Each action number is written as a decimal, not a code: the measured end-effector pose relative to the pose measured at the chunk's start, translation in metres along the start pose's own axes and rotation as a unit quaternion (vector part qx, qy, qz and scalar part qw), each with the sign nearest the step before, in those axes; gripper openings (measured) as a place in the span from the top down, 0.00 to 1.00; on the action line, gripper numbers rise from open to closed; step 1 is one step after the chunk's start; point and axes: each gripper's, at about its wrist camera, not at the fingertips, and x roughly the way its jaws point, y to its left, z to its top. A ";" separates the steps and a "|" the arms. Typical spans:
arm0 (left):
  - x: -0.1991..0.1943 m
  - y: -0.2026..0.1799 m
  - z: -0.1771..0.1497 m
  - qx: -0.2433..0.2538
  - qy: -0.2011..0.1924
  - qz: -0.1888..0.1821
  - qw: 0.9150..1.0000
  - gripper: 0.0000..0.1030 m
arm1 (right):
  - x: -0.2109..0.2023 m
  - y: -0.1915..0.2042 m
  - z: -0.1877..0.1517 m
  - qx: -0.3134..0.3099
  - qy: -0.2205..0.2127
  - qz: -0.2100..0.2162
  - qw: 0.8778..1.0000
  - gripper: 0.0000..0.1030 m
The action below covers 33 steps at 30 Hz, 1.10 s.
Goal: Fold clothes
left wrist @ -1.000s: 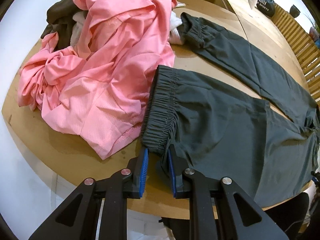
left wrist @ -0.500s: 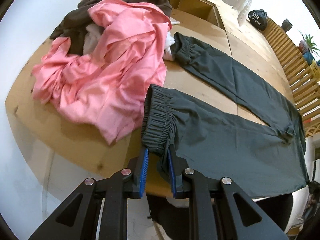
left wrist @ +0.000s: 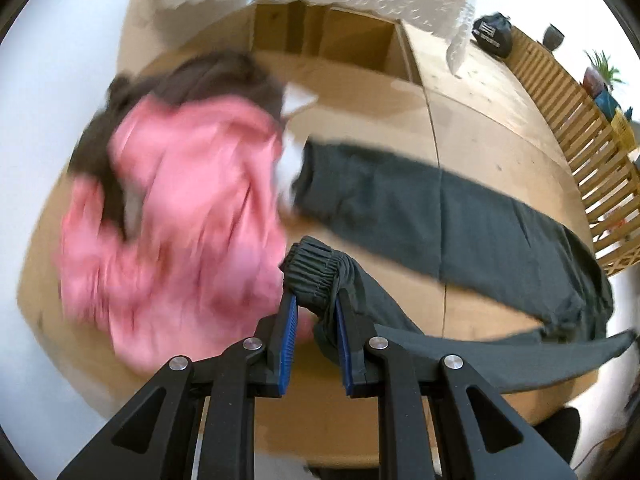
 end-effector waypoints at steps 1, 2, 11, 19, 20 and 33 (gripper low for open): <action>0.009 -0.005 0.018 0.009 -0.002 0.006 1.000 0.83 | 0.004 0.015 0.012 -0.021 -0.011 -0.013 1.000 0.97; 0.018 -0.010 0.036 0.018 -0.004 0.011 1.000 0.83 | 0.008 0.031 0.023 -0.043 -0.023 -0.025 0.999 0.97; 0.162 -0.024 0.143 0.040 0.076 0.124 0.989 0.70 | 0.118 0.172 0.066 -0.265 -0.022 -0.190 0.945 0.82; 0.128 -0.013 0.152 0.065 0.055 0.121 0.989 0.49 | 0.141 0.155 0.077 -0.260 -0.006 -0.213 0.942 0.56; 0.120 -0.010 0.152 0.064 0.051 0.117 0.990 0.48 | 0.141 0.151 0.078 -0.257 -0.004 -0.214 0.943 0.56; 0.128 -0.009 0.116 0.152 0.063 0.121 0.979 0.45 | 0.117 0.166 0.078 -0.277 -0.034 -0.222 0.934 0.56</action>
